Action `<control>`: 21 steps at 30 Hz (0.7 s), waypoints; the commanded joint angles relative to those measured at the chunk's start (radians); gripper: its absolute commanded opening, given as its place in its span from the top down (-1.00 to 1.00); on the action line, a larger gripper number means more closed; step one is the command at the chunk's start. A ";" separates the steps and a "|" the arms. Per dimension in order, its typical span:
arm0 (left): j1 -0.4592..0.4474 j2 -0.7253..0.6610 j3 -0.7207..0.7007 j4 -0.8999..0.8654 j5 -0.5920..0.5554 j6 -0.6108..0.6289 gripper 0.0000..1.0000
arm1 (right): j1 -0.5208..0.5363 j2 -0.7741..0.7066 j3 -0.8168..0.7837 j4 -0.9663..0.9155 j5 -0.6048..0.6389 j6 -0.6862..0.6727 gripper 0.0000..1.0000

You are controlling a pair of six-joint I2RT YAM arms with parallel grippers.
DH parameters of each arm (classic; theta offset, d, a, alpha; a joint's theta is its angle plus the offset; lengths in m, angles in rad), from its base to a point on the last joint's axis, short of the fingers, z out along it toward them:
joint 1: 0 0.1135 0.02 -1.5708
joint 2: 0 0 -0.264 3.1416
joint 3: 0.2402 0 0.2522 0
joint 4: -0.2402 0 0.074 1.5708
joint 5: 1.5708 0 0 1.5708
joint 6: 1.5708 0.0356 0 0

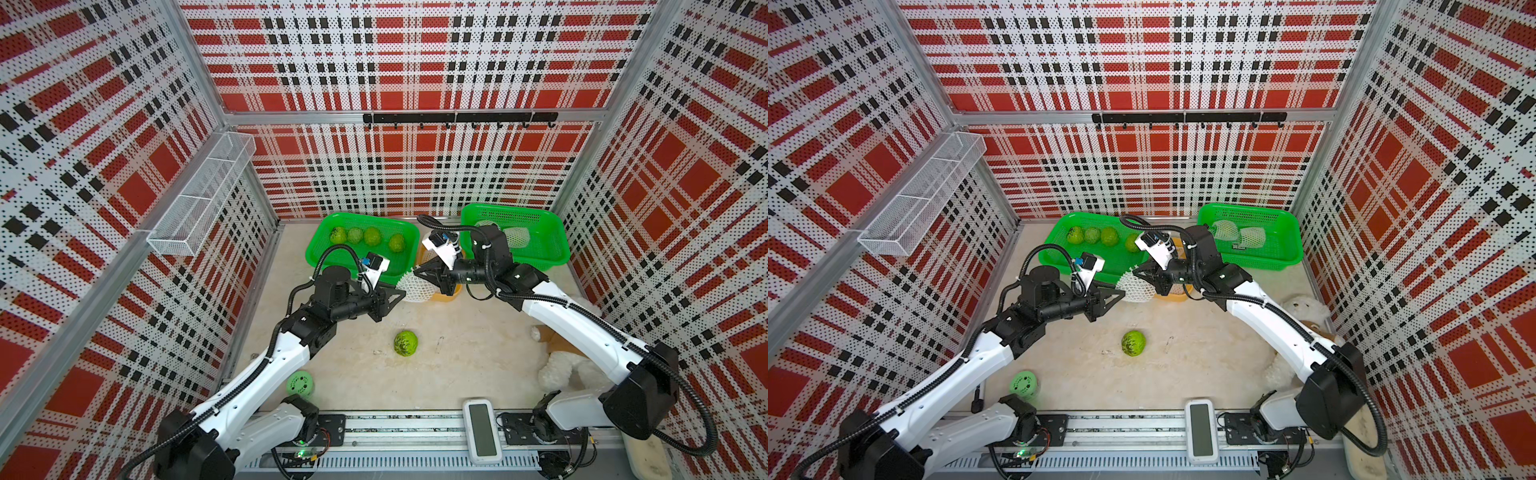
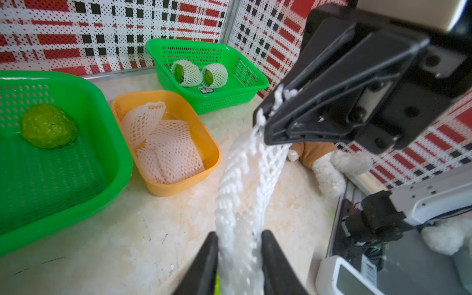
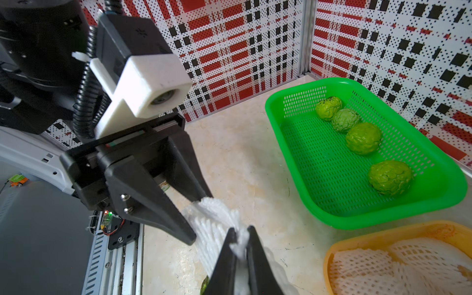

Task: Sleeve custard apples in foam nets
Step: Open the foam net.

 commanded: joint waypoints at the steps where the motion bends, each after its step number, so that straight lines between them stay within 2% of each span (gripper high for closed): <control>1: 0.011 0.006 0.025 0.019 0.035 0.009 0.55 | 0.005 -0.021 0.016 0.022 0.017 0.002 0.57; 3: 0.017 0.014 0.027 0.020 0.055 0.001 0.48 | 0.005 -0.022 0.016 0.031 0.015 0.014 0.45; 6: 0.023 0.020 0.033 0.012 0.067 0.002 0.54 | 0.004 -0.023 0.016 0.039 0.012 0.024 0.21; 8: 0.023 0.013 0.036 -0.007 0.058 0.010 0.65 | 0.002 -0.025 0.021 0.029 0.027 0.024 0.00; 9: 0.022 0.006 0.038 -0.016 0.053 0.015 0.76 | 0.001 -0.028 0.023 0.020 0.031 0.023 -0.06; 11: 0.026 -0.012 0.042 -0.042 0.038 0.023 0.83 | -0.008 -0.034 0.024 0.003 0.040 0.021 -0.18; 12: 0.028 -0.022 0.041 -0.049 0.038 0.025 0.94 | -0.016 -0.038 0.021 -0.002 0.045 0.027 -0.23; 17: 0.044 -0.051 0.035 -0.057 0.044 0.027 0.97 | -0.089 -0.084 -0.035 0.054 -0.018 0.095 -0.36; 21: 0.045 -0.056 0.038 -0.061 0.055 0.035 0.97 | -0.108 -0.116 -0.057 0.053 -0.037 0.093 -0.43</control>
